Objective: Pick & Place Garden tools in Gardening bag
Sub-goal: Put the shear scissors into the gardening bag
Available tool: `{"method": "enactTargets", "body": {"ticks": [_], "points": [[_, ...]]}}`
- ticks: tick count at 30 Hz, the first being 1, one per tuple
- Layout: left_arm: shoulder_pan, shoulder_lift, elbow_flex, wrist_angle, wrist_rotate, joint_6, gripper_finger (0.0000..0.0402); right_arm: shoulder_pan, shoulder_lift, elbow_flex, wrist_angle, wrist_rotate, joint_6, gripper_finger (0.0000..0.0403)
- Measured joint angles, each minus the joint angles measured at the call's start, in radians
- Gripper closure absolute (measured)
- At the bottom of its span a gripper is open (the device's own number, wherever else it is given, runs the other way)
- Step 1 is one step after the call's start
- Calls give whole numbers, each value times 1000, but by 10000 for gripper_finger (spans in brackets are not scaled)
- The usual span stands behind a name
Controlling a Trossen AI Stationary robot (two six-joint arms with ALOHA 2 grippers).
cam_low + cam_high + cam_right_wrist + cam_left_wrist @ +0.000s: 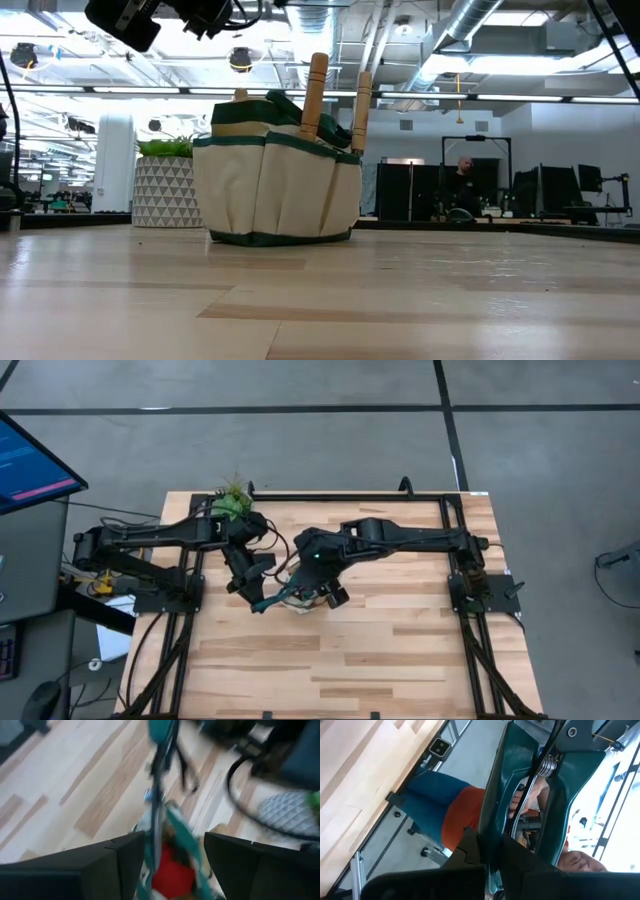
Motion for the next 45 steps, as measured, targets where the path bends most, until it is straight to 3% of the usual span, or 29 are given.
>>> {"method": "enactTargets", "body": {"ticks": [12, 16, 23, 30, 38, 45], "points": [[0, 0, 0, 8, -6, 2, 399, 6, 44, 3, 62, 14, 1, 208], [0, 0, 0, 9, -9, 3, 399, 16, 45, 2, 63, 40, -7, 255], [24, 0, 0, 8, -26, 3, 399, 20, 43, 2, 15, 52, -13, 386], [43, 0, 0, 8, -22, 17, 395, 27, 42, 2, 13, 59, -10, 397], [49, -1, 2, 67, -28, 105, 328, -2, -12, 0, 3, 17, 8, 400], [68, -7, 0, 173, -31, 69, 255, -25, -42, 1, -28, 15, 21, 401]]}}
